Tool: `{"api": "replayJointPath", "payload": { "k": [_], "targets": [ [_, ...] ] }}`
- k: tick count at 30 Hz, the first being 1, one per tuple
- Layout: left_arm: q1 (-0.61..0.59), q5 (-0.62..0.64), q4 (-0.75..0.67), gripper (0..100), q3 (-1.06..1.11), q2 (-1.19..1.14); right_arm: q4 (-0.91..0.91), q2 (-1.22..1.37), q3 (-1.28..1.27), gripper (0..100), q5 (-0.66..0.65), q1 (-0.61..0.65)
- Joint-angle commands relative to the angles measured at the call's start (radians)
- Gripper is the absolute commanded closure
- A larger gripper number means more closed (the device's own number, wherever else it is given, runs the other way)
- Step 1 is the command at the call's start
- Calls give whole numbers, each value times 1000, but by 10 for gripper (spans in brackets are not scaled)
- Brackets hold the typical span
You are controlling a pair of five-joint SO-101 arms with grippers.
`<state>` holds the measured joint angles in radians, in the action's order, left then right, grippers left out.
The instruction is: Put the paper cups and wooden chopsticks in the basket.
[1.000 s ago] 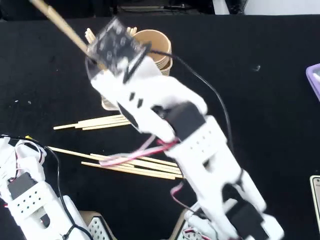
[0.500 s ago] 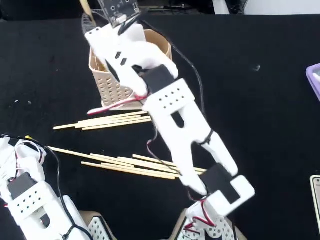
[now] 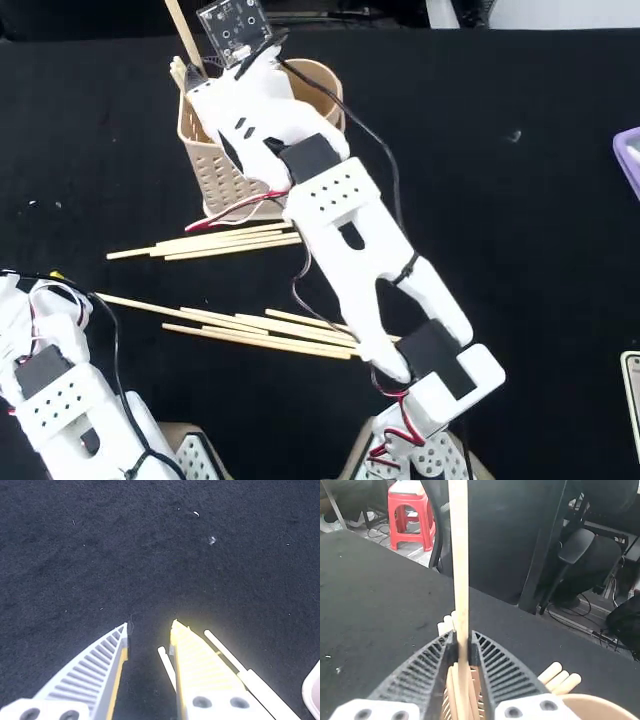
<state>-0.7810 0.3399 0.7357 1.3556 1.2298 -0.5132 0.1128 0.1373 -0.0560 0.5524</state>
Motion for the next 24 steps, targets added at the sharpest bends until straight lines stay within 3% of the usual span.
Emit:
{"api": "replayJointPath", "payload": {
  "k": [1, 7, 16, 20, 24],
  "targets": [
    [-5, 8, -14, 852, -28, 17, 17, -39, 7, 985, 8, 12],
    [-5, 8, -14, 852, -28, 17, -38, -61, 8, 825, 8, 40],
    [-5, 8, -14, 852, -28, 17, -163, -302, -1, 858, 8, 41],
    [-5, 8, -14, 852, -28, 17, -477, -467, -4, 865, -3, 46],
    [-5, 8, -14, 852, -28, 17, -885, -561, -38, 882, -152, 74]
  ]
}}
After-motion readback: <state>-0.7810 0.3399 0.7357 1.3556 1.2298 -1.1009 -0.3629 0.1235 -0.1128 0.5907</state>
